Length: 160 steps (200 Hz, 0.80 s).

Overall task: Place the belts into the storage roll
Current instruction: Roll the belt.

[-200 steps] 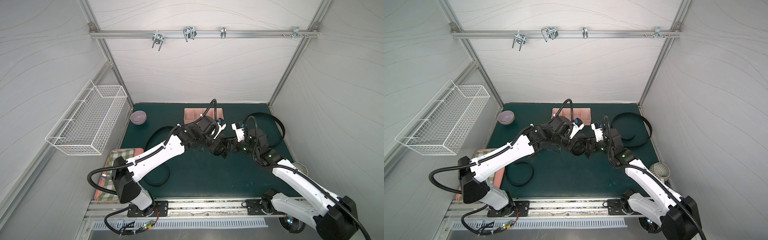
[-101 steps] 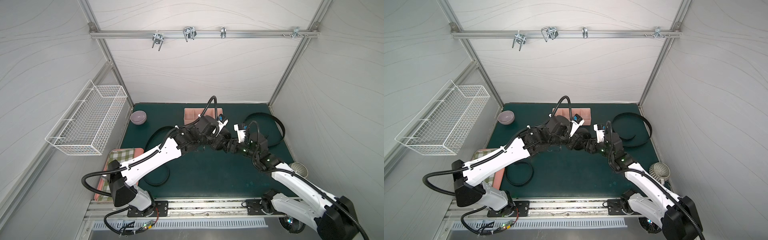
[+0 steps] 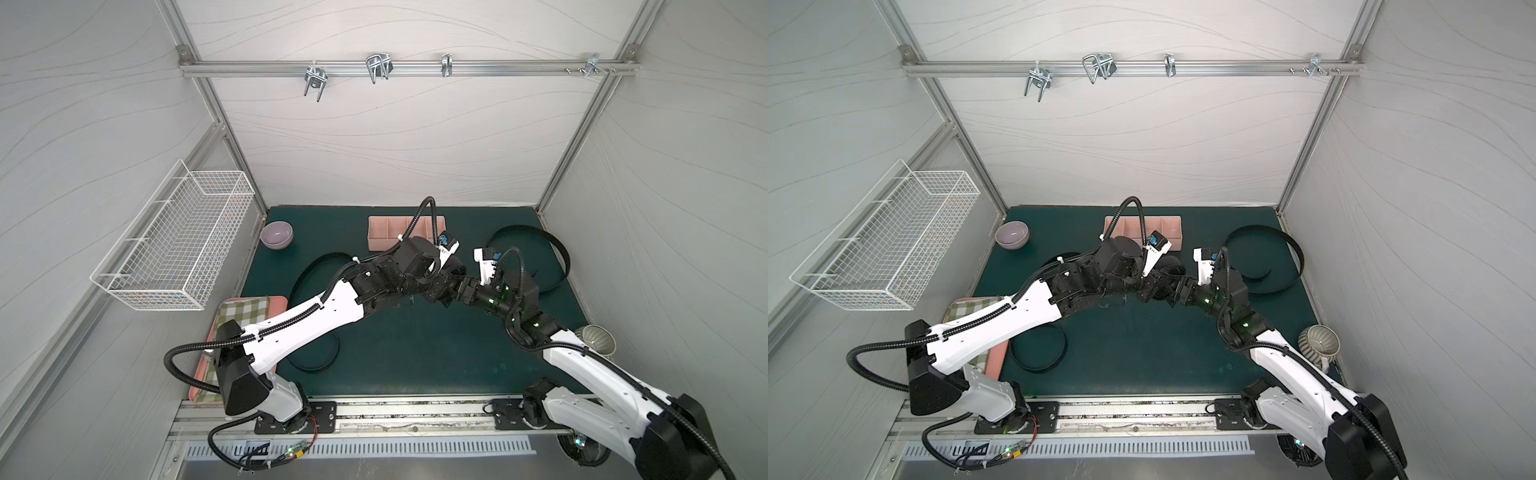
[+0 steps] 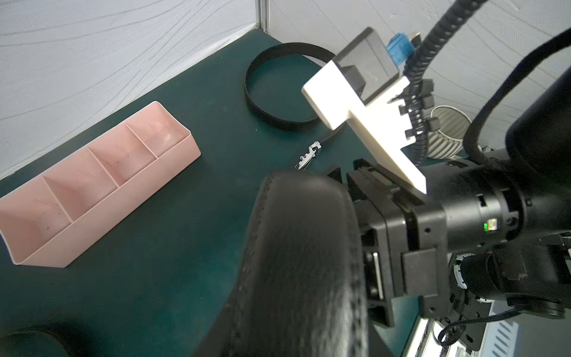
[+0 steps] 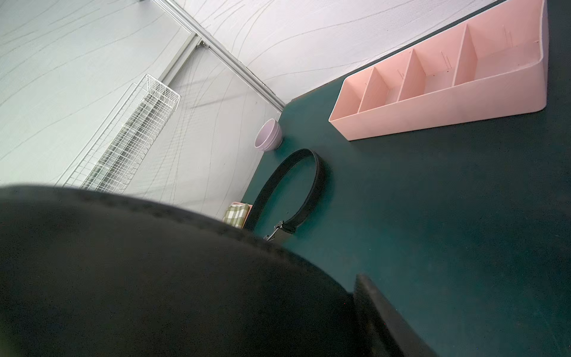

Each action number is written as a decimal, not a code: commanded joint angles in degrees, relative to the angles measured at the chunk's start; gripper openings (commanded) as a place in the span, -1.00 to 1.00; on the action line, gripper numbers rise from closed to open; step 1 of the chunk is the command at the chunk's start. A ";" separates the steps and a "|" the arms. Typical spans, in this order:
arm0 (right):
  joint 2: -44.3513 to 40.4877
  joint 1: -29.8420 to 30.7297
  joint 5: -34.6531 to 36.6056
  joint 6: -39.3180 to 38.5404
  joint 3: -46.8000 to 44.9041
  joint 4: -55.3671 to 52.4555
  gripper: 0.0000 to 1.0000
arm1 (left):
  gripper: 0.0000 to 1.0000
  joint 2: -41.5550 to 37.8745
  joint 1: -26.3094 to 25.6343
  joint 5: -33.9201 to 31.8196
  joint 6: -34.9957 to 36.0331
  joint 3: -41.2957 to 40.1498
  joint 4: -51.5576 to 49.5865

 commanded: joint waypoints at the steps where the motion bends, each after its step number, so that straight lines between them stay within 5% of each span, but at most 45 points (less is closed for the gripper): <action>1: -0.76 0.53 -1.95 3.20 0.21 2.50 0.16 | -1.00 -2.55 -0.58 -1.34 0.01 -0.16 7.63; 160: -0.52 3.73 -0.36 6.67 1.14 1.87 -0.67 | -1.00 -4.42 -2.25 -5.44 -0.44 -9.12 15.68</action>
